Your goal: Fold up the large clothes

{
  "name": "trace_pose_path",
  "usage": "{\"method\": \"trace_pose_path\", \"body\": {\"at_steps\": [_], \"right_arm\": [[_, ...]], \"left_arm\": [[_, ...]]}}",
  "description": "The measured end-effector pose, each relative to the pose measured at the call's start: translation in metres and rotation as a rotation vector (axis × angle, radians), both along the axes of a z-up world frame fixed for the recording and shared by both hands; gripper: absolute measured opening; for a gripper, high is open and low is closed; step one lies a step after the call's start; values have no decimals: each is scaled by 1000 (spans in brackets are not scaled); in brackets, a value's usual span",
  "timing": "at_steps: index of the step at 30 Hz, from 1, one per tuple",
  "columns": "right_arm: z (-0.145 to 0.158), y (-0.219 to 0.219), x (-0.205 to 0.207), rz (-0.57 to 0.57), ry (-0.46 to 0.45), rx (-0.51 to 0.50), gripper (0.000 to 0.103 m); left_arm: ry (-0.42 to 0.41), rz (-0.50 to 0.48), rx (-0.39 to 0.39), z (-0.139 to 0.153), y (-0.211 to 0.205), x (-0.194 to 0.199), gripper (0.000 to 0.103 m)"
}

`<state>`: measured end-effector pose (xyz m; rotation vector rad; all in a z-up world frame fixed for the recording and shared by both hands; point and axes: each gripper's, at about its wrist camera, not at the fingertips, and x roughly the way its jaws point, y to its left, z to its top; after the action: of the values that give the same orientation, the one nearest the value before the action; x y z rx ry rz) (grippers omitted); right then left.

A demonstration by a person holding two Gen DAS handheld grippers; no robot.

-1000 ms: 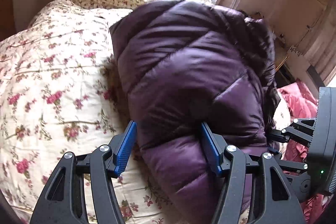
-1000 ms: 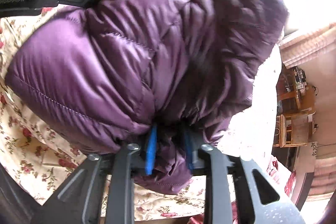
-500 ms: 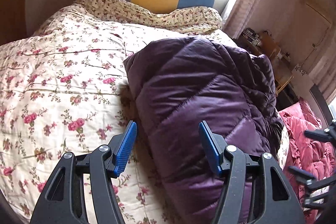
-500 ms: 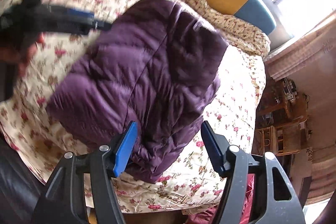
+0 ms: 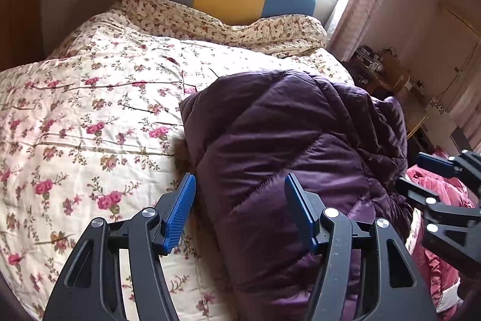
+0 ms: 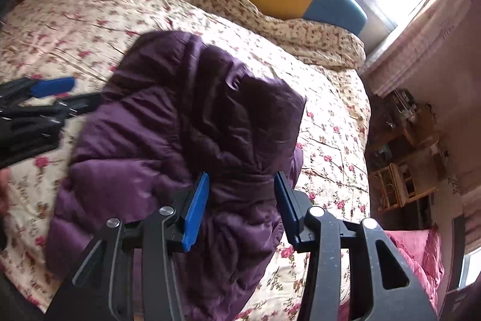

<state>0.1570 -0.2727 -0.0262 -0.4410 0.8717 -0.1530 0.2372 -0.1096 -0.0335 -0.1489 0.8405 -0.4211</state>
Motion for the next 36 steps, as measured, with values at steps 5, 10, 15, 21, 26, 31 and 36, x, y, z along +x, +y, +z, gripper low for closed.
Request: {"method": "trace_pose_path", "body": {"at_steps": [5, 10, 15, 21, 26, 31, 36], "right_arm": [[-27, -10, 17, -61, 6, -4, 37], [-56, -21, 25, -128, 7, 29, 34], [-82, -43, 24, -193, 4, 136, 32], [-103, -67, 13, -213, -71, 286, 32], [-115, -72, 11, -207, -141, 320, 31], [-114, -72, 14, -213, -165, 336, 32], [-108, -71, 10, -212, -172, 348, 33]], "left_arm": [[3, 1, 10, -4, -7, 12, 61], [25, -13, 22, -14, -21, 23, 61], [54, -22, 18, -23, -36, 34, 61], [52, -56, 39, -37, -63, 34, 61], [2, -65, 108, -58, -81, 27, 61], [-11, -63, 137, -68, -85, 28, 61], [6, -60, 143, -55, -83, 30, 62]]}}
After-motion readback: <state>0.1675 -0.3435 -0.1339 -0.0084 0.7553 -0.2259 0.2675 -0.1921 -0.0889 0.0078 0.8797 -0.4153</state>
